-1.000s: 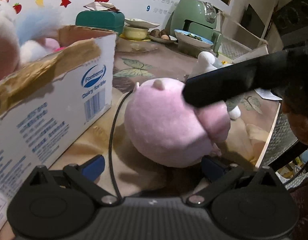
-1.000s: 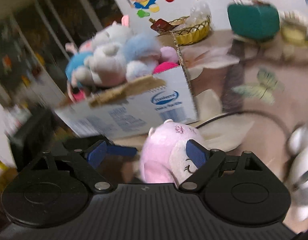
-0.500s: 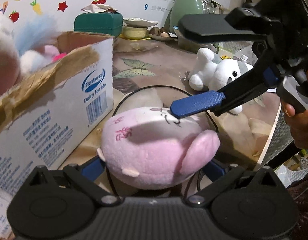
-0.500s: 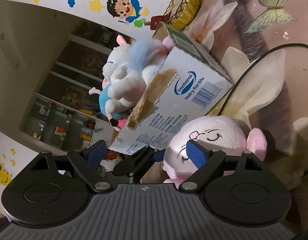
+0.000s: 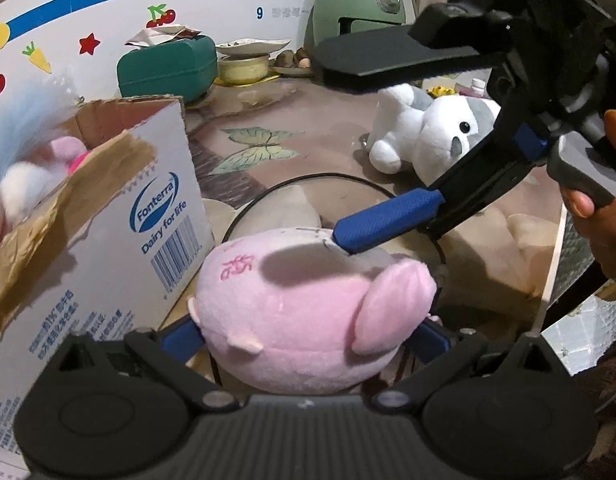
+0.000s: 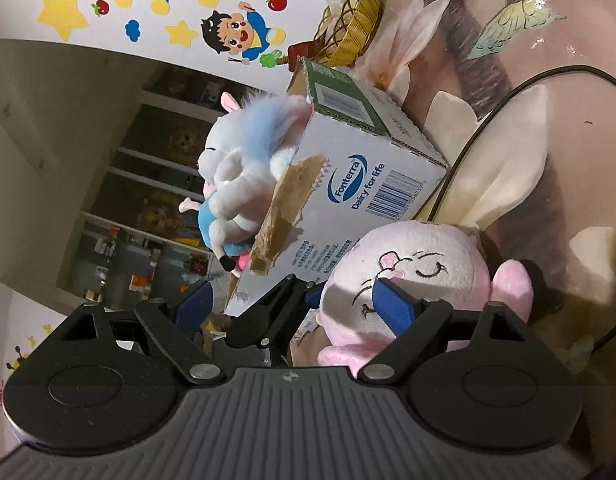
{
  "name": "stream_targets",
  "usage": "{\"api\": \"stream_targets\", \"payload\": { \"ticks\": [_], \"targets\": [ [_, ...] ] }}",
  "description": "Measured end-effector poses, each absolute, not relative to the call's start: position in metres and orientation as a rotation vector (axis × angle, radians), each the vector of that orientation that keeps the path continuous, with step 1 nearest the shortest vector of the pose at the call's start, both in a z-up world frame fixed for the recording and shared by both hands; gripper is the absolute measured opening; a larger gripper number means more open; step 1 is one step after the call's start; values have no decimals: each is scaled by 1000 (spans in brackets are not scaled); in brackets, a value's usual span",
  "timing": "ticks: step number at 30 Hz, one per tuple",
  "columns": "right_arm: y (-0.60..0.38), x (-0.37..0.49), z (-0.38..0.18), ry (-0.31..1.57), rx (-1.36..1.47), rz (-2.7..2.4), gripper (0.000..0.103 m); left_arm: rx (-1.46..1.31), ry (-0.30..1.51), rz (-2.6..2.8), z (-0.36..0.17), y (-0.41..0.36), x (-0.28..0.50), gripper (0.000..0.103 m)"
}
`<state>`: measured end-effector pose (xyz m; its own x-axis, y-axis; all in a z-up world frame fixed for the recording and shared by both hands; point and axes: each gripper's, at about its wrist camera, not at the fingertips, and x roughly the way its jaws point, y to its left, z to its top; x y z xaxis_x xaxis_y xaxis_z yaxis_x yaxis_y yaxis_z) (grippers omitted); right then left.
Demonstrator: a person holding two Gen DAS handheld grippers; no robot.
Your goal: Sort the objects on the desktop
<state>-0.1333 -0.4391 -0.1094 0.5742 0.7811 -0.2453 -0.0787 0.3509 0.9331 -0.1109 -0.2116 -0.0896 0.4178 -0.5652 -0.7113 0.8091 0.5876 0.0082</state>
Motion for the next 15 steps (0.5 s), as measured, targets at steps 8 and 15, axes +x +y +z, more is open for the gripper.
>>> {"api": "stream_targets", "payload": {
  "ticks": [8, 15],
  "targets": [
    [-436, -137, -117, 799, 1091, 668, 103, 323, 737, -776, -98, -216, -111, 103],
    [-443, -147, -111, 798, 1064, 630, 103, 266, 720, -743, -98, -212, -110, 103]
  ]
}}
